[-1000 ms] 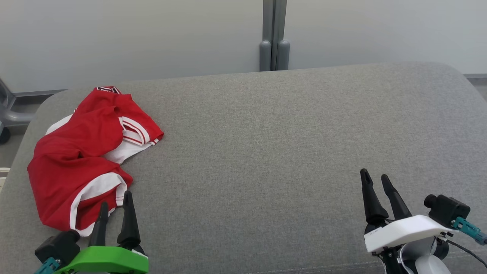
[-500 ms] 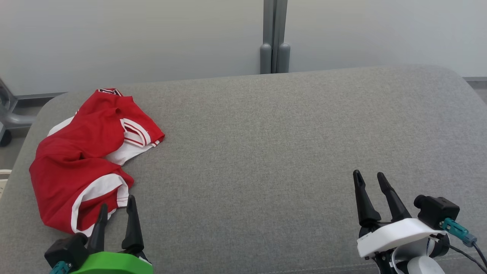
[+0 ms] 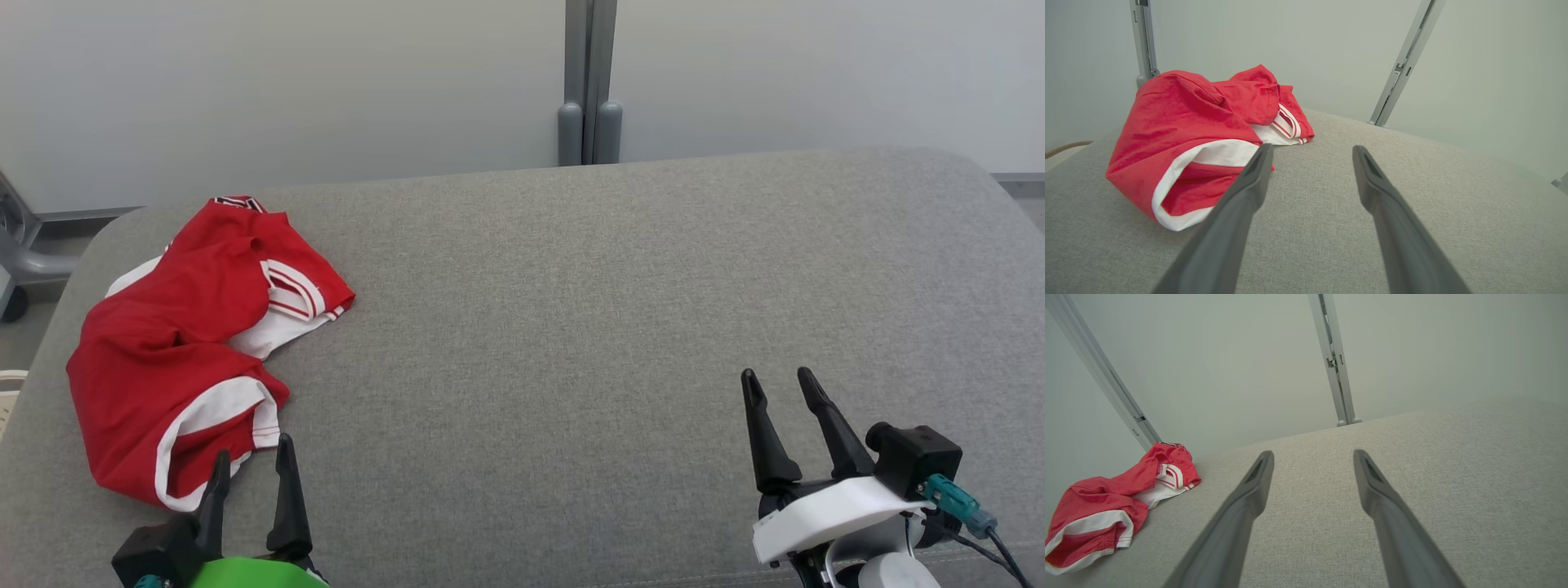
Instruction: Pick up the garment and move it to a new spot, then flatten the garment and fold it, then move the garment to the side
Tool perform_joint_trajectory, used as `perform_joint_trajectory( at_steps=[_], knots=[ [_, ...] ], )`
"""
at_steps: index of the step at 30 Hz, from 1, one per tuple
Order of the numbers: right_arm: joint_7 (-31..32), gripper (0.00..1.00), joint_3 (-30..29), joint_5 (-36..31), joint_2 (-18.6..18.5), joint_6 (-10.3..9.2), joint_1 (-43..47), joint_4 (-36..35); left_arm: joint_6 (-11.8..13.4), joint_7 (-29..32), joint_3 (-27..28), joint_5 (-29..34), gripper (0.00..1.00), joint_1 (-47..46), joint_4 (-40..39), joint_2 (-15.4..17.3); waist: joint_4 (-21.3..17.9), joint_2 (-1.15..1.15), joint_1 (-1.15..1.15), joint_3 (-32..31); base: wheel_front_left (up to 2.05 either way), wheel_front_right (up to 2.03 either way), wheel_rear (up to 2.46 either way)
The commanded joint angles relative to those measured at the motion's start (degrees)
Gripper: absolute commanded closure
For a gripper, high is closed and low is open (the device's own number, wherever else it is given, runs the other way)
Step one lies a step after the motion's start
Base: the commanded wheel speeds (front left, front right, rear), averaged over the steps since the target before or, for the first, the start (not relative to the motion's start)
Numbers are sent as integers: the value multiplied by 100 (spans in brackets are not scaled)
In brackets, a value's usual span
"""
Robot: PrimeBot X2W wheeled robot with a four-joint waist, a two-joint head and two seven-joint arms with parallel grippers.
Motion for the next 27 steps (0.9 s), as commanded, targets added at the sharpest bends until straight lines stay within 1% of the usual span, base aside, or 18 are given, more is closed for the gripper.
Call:
perform_joint_trajectory(
  at_steps=[1,17,27],
  knots=[
    [-69,0,29,-179,-33,3,56,-55,49,-66,-19,171,0,61,-15,48,-1,0,0,-11,0,0,0],
    [-255,0,125,-877,-37,3,88,-2,180,-35,-83,659,0,150,-34,92,4,0,0,-19,0,0,0],
    [-355,0,179,-1181,-39,3,38,97,261,-54,-107,904,0,190,-41,106,3,0,0,-31,0,0,0]
  ],
)
